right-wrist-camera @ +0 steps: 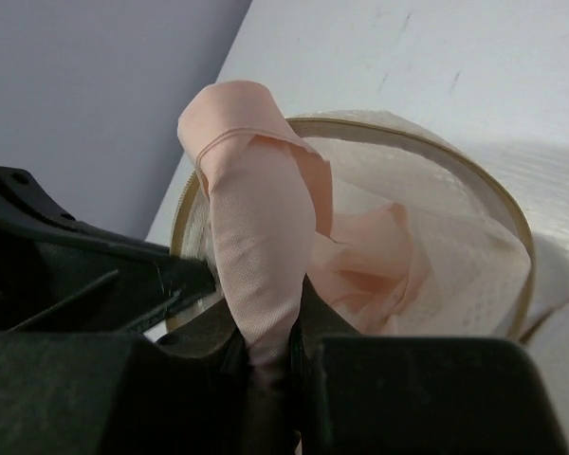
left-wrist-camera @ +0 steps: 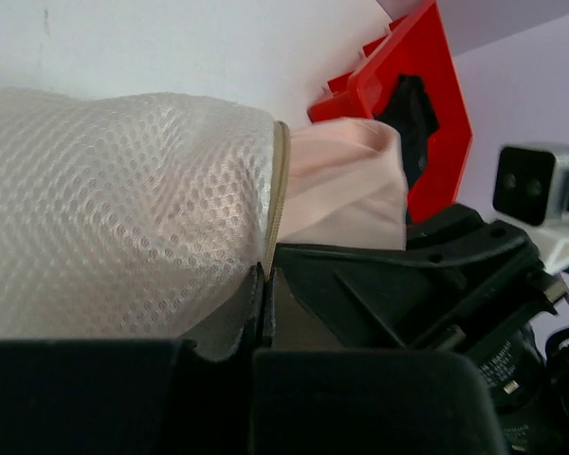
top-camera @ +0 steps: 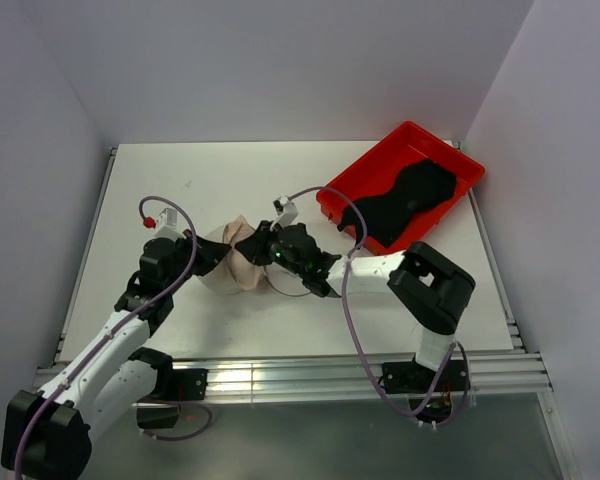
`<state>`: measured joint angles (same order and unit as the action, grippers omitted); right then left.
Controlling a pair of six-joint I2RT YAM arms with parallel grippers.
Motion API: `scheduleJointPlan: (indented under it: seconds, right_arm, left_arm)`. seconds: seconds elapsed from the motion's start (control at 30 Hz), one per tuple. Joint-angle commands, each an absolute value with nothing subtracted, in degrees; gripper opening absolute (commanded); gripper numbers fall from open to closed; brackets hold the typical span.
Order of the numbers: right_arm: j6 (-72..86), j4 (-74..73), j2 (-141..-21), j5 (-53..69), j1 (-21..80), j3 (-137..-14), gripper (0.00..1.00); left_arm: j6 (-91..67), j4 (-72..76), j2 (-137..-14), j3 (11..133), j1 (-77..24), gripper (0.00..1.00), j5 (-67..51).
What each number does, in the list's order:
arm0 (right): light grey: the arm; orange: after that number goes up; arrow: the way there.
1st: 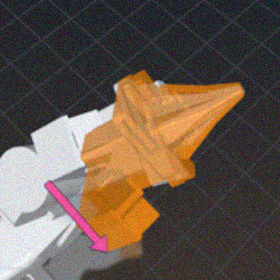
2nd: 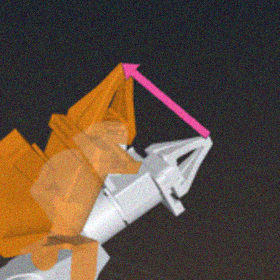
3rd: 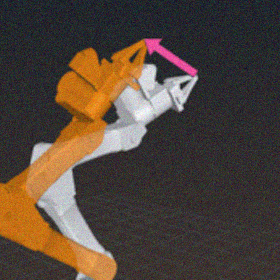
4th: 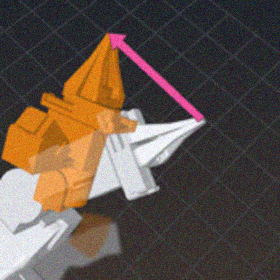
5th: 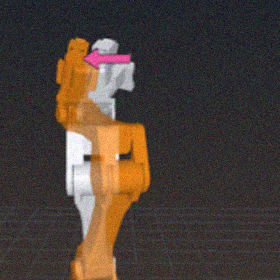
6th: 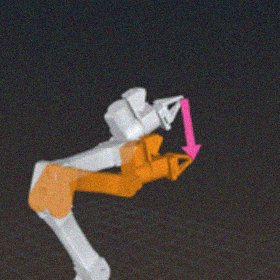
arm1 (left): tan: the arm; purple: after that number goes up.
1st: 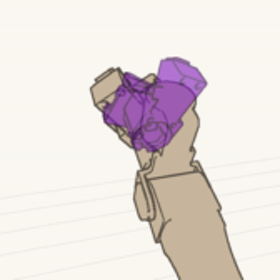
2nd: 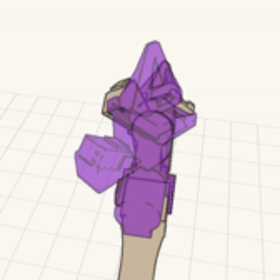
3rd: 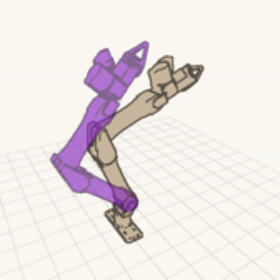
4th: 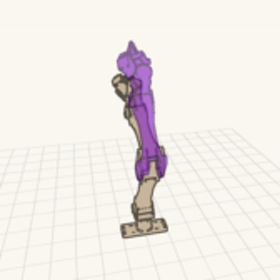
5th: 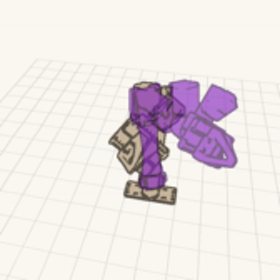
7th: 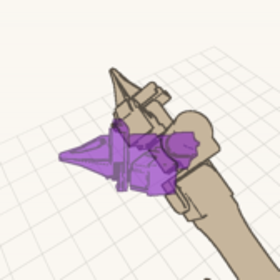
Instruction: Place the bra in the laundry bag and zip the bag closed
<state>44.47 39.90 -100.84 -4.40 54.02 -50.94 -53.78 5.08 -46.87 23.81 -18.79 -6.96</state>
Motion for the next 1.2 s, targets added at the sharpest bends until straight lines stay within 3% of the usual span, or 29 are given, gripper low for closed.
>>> scheduleJointPlan:
  seconds: [0.0, 0.37, 0.6, 0.73, 0.9, 1.17]
  right_arm:
    - [40.96, 35.88, -104.84, 0.0, 54.76, -58.59, 0.0]
    - [43.16, 31.03, -108.11, -1.49, 59.93, -59.07, 0.0]
    - [42.45, 31.29, -96.88, -4.83, 58.98, -50.03, 0.0]
    - [41.14, 30.33, -90.63, -3.87, 58.89, -46.76, 0.0]
    - [41.84, 31.11, -87.8, -0.88, 58.27, -45.0, 0.0]
    - [46.23, 38.4, -92.18, 1.58, 57.83, -42.28, 0.01]
  left_arm:
    - [-52.38, 10.54, -48.43, 26.19, -18.98, 0.0, -13.08]
    - [-50.8, 12.57, -46.58, 25.14, -19.16, 0.0, -13.45]
    - [-48.08, 10.81, -45.17, 25.58, -19.16, 0.0, -12.3]
    - [-48.51, 16.42, -49.47, 26.71, -19.86, 0.0, -19.41]
    - [-45.88, 20.3, -54.05, 29.79, -26.44, 0.0, -22.06]
    - [-45.96, 19.86, -44.74, 21.99, -26.63, 0.0, -19.86]
